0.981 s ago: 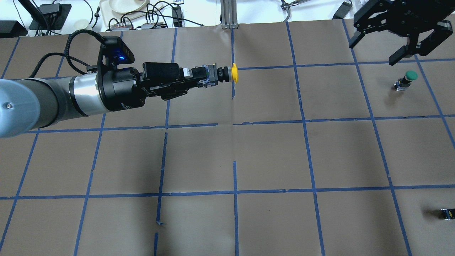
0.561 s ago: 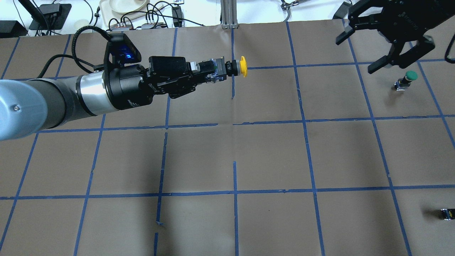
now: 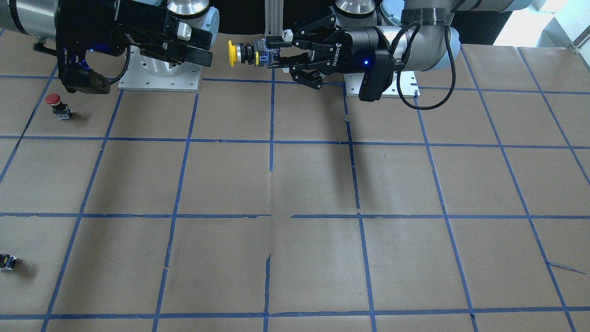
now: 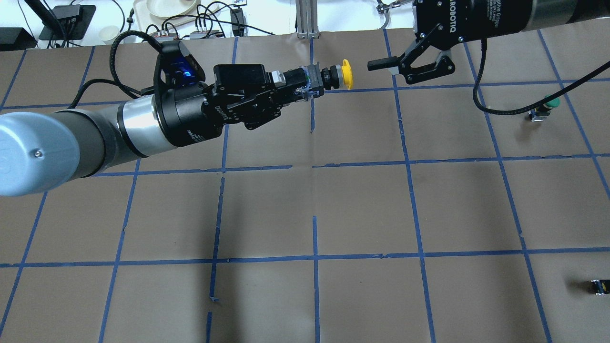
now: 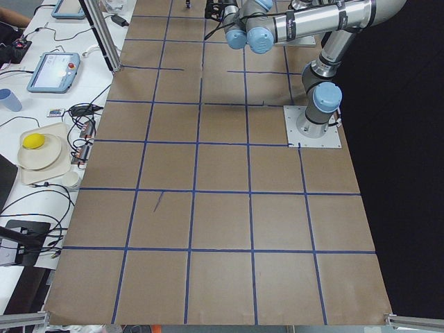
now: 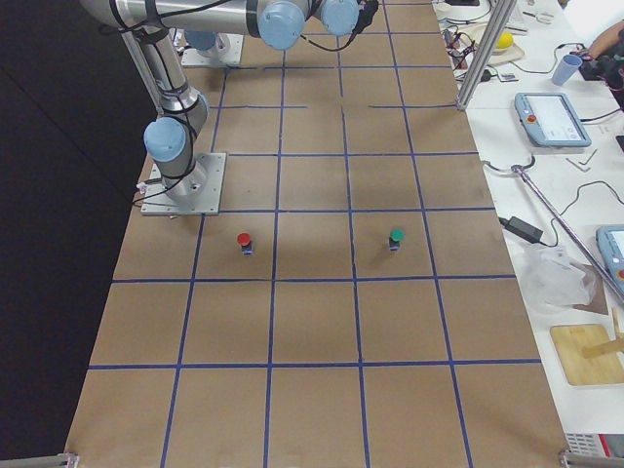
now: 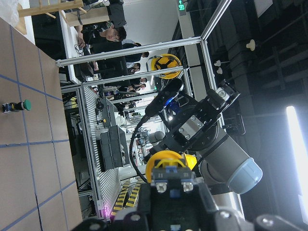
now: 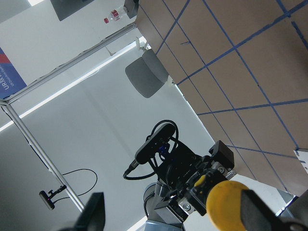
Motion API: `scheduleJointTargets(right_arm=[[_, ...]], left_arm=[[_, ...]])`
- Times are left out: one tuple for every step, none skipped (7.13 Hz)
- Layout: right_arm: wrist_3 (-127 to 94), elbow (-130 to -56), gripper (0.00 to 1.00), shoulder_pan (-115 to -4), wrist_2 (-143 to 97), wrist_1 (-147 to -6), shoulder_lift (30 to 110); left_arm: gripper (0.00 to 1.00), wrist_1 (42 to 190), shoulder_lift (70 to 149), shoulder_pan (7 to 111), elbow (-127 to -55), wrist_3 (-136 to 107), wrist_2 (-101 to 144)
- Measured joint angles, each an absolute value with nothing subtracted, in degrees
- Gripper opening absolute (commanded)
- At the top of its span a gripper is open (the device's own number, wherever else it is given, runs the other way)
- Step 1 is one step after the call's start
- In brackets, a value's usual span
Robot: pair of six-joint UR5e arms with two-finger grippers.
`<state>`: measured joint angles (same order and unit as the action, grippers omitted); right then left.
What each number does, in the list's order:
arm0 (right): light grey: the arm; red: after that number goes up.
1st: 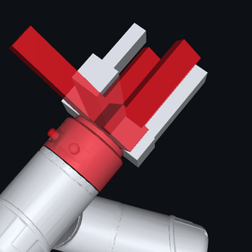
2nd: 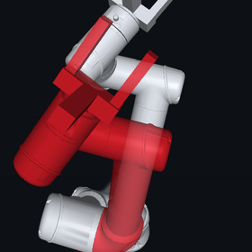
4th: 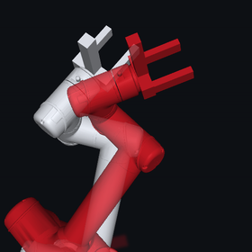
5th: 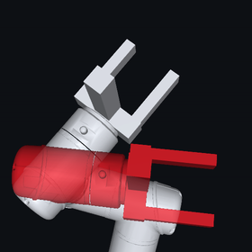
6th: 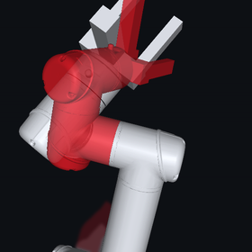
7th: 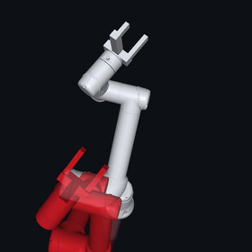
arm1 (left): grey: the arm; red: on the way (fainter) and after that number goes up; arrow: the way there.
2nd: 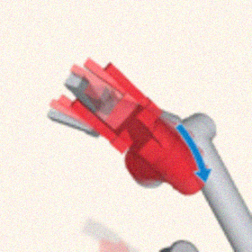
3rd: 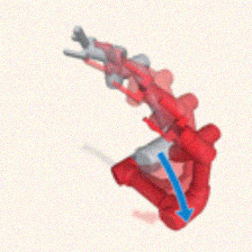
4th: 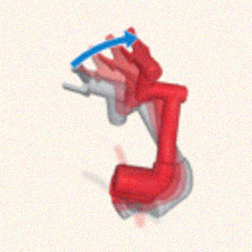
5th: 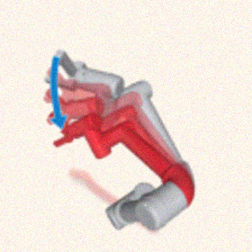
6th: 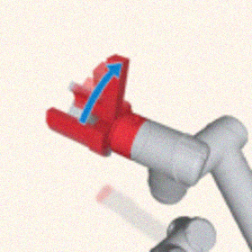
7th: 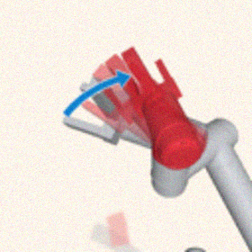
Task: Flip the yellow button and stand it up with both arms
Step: 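Bring the right gripper to the yellow button cap held by the left gripper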
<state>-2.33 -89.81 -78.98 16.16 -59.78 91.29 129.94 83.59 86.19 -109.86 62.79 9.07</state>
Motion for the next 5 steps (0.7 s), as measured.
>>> scheduleJointTargets(right_arm=[[-2.0,-90.0,1.0,-79.2,15.9,-60.2,91.2],[-1.6,-90.2,1.0,-79.3,16.5,-60.6,91.1],[-0.8,-91.1,1.0,-79.3,17.7,-61.2,91.2],[0.2,-92.5,0.99,-79.4,18.4,-61.9,91.5],[0.6,-93.7,0.99,-79.4,18.4,-62.3,91.7]], left_arm=[[0.06,129.9,83.6,86.2,-109.9,62.7,9.1],[0.06,129.9,83.7,86.2,-109.9,62.7,9.1],[0.06,129.9,83.8,86.3,-109.9,62.7,9.0],[0.06,129.8,83.9,86.4,-109.9,62.7,9.0],[0.06,129.7,83.7,86.5,-109.8,62.7,9.1]])
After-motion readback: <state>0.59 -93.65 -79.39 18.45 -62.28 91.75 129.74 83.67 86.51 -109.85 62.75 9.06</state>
